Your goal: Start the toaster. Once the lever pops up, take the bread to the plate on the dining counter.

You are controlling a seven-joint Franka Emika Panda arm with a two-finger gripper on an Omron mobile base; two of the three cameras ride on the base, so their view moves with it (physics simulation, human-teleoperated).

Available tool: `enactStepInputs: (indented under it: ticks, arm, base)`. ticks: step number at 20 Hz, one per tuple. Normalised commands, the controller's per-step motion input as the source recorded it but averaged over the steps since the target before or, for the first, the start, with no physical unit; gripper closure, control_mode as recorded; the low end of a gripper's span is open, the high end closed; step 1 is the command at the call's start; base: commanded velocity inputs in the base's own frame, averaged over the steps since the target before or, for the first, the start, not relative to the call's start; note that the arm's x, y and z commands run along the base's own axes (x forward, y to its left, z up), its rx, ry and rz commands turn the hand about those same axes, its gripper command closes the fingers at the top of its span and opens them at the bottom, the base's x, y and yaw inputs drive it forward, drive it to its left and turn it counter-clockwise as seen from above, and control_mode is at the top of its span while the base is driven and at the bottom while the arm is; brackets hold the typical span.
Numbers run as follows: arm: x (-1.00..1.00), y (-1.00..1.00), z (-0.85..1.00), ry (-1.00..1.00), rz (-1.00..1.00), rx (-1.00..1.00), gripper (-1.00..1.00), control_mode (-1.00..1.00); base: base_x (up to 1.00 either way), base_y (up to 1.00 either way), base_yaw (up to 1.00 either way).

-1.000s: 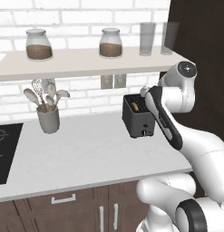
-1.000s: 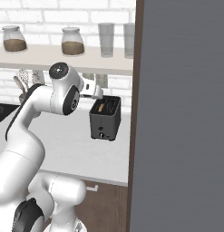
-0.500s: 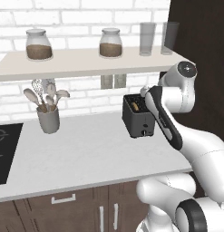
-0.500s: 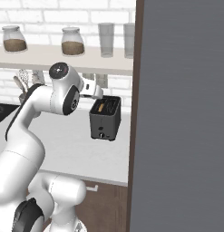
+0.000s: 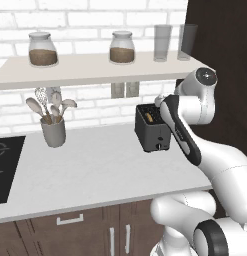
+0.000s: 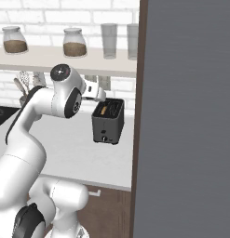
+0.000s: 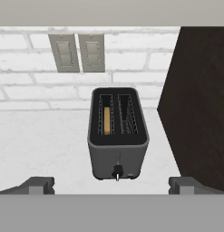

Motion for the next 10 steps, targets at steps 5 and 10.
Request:
enactStepInputs:
  ticks: [5,10]
  arm:
    - [0.0,0.0,0.0,0.0,0.0,0.0,-1.0,-1.0]
    - [0.0,0.0,0.0,0.0,0.0,0.0,-1.0,-1.0]
  base:
    - [0.0,0.0,0.0]
    - [0.0,0.0,0.0]
